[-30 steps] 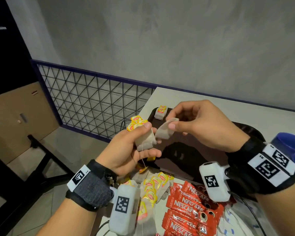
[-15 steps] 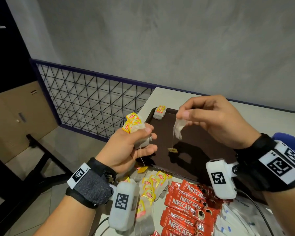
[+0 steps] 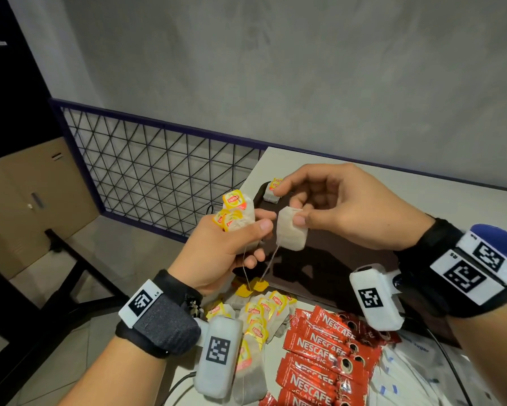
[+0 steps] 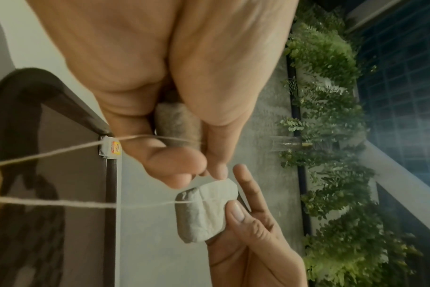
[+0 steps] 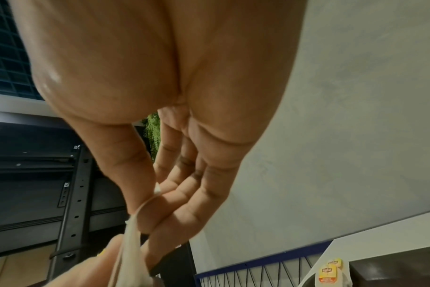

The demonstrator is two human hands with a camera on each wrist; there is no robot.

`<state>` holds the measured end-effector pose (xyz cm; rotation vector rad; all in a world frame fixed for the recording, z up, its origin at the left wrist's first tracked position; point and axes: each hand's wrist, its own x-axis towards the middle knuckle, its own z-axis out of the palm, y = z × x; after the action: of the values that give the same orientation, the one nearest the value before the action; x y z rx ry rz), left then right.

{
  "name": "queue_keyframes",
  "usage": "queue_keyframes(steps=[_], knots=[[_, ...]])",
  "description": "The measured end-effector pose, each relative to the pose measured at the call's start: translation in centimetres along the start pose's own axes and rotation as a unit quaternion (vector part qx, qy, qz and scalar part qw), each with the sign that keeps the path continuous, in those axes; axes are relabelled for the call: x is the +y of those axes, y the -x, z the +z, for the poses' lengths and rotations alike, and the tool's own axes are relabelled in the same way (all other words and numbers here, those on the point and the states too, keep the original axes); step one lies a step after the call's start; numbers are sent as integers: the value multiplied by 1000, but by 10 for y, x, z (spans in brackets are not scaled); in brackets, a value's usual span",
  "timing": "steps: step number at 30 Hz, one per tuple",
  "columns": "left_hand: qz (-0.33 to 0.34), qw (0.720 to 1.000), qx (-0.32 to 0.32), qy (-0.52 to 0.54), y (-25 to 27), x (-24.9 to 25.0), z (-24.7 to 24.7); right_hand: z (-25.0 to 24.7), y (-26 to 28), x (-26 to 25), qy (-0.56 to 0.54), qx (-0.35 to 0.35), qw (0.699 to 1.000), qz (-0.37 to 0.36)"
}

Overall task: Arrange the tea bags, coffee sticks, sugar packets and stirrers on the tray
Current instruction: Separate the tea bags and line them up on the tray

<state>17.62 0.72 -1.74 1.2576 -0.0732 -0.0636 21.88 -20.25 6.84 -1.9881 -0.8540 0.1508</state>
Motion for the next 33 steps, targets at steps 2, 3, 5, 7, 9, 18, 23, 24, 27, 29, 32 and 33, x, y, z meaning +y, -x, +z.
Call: queue_keyframes(steps=[2,3,5,7,9,18,23,24,27,29,32,33], knots=[[-2,1000,-17,-17,1,-2,1,2,-1,1,1,-11,1000,-4],[-4,999,-22,-26,1,-4,1,2,-2,1,-1,-16,1000,-6],[-5,999,-21,-41,0,-6,1,3,-3,1,-5,-25,1000,-9],[1,999,-13,-47,0,-6,0,4,-3,3,-13,-22,1000,-10],[10,999,1,-33,-1,-5,-2,4,-4,9,-19,-1,1000,-3],[78,995,55,22,-5,2,-7,33,-10,29,140,-188,967,95],[87,994,62,35,-5,3,-7,50,-12,33,137,-202,965,91],[84,994,63,38,-5,4,-7,52,-14,36,134,-200,966,93],[79,994,52,49,-5,5,-9,55,-20,42,134,-187,968,105],[79,995,39,54,-4,6,-9,53,-24,45,146,-169,967,124],[69,996,34,52,-3,7,-9,45,-29,49,150,-122,972,135],[64,997,26,46,-3,6,-9,42,-30,49,145,-108,975,128]])
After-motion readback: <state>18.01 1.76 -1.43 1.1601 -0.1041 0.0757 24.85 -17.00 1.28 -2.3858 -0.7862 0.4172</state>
